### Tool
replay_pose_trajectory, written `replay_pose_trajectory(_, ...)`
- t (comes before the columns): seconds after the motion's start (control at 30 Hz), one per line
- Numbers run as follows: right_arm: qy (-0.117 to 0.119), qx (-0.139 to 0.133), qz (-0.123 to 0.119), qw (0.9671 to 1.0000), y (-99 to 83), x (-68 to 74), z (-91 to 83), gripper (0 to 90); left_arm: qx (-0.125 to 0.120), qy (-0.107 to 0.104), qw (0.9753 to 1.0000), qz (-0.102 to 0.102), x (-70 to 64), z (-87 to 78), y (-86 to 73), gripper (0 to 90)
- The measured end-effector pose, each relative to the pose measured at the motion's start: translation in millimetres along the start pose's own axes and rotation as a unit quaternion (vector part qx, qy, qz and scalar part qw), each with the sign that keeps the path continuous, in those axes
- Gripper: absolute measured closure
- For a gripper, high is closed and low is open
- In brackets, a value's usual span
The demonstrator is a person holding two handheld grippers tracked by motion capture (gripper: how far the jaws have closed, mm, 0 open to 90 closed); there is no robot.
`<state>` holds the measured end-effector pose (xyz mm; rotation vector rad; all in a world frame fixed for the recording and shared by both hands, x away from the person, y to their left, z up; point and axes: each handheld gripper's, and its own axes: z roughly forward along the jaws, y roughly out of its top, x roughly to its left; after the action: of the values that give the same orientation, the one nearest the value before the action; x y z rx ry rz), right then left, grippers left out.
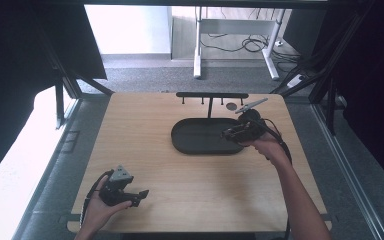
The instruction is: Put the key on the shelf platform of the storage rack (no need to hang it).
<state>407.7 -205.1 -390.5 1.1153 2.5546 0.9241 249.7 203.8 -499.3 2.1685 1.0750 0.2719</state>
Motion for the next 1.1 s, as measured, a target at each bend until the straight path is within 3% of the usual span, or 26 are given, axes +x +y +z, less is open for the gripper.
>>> replay_pose_trajectory(0.53,0.000,0.009,0.015,0.9998,-2.0,-15.3,14.9,49.3,0.000,0.000,1.0000,-0.001,-0.3,0.3,0.1,22.0)
replay_pose_trajectory(1.1,0.001,0.029,0.018,0.9994,6.2,-30.4,65.2,49.3,-0.001,0.001,1.0000,-0.001,1.5,-0.7,-0.2,22.0)
